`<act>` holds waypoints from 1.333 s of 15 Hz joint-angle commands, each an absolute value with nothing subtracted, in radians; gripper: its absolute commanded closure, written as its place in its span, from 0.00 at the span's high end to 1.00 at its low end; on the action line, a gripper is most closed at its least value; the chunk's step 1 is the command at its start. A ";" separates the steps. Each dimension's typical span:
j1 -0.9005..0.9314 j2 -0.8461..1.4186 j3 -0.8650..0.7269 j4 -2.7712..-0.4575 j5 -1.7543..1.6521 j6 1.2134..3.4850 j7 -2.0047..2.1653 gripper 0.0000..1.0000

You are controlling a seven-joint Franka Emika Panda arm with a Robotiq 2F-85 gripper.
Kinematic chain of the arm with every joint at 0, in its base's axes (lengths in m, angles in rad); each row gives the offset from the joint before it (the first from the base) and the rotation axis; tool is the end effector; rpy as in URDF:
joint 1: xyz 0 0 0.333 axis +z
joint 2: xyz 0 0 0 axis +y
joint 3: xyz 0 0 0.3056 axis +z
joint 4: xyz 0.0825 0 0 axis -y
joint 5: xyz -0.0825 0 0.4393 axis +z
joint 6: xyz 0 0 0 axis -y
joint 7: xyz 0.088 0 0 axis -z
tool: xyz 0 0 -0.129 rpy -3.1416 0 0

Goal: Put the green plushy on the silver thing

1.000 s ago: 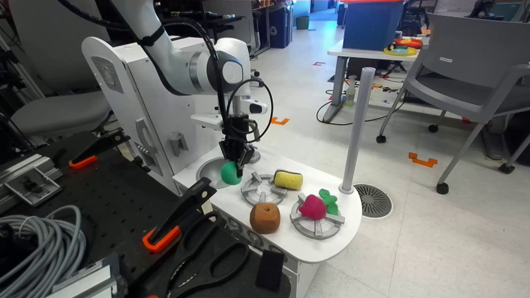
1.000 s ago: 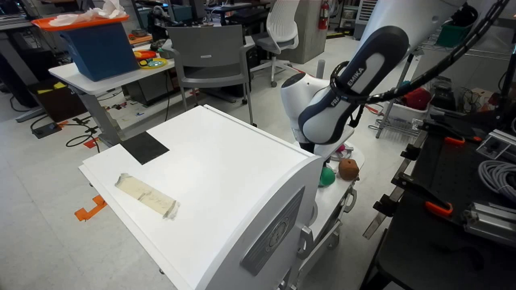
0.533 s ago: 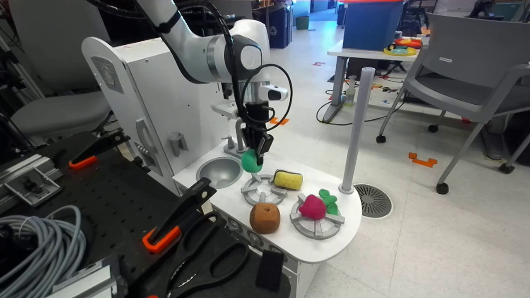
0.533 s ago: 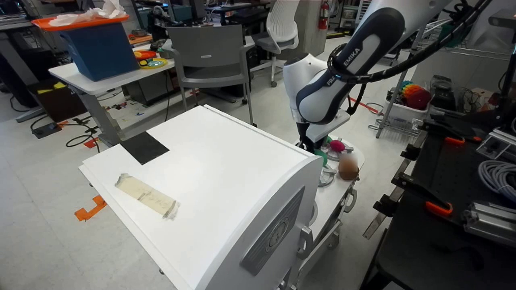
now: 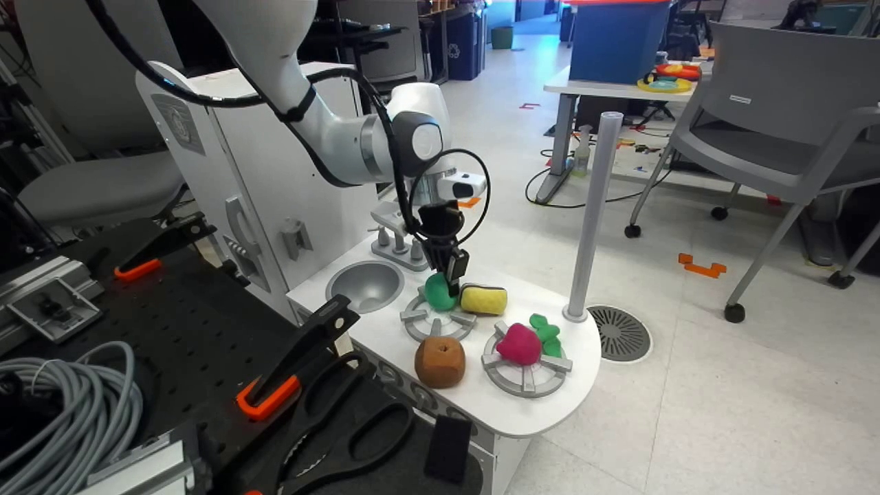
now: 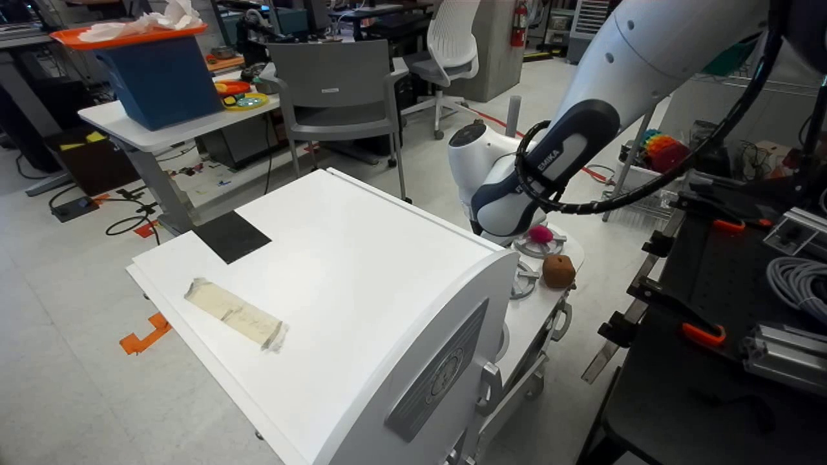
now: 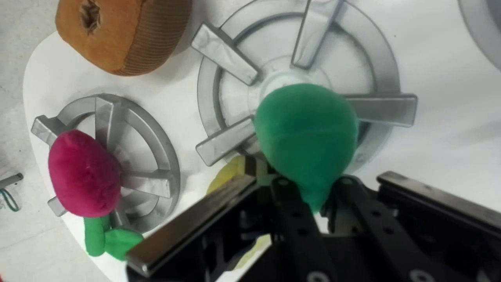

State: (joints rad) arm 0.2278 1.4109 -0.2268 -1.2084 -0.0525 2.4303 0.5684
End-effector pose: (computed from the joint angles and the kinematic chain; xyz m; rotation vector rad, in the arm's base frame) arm 0.6794 0.0146 -0.1668 2.7891 -0.5006 -0.1164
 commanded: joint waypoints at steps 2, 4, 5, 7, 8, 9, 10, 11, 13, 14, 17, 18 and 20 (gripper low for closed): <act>0.256 1.516 -0.273 -1.059 -0.081 2.366 0.632 0.04; 0.258 1.518 -0.273 -1.053 -0.092 2.351 0.633 0.37; 0.258 1.518 -0.272 -1.052 -0.098 2.343 0.631 0.44; 0.257 1.503 -0.264 -1.074 -0.085 2.301 0.609 0.58; 0.256 1.496 -0.260 -1.087 -0.086 2.295 0.599 0.64; 0.257 1.490 -0.259 -1.101 -0.088 2.300 0.592 0.73; 0.259 1.486 -0.259 -1.113 -0.090 2.301 0.588 0.79; 0.262 1.478 -0.259 -1.134 -0.092 2.309 0.580 0.88; 0.269 1.455 -0.256 -1.180 -0.099 2.336 0.565 0.99; 0.272 1.432 -0.254 -1.209 -0.108 2.359 0.557 1.00; 0.276 1.337 -0.235 -1.340 -0.121 2.457 0.501 1.00; 0.280 1.300 -0.230 -1.392 -0.124 2.497 0.479 1.00; 0.278 1.220 -0.203 -1.490 -0.125 2.603 0.419 1.00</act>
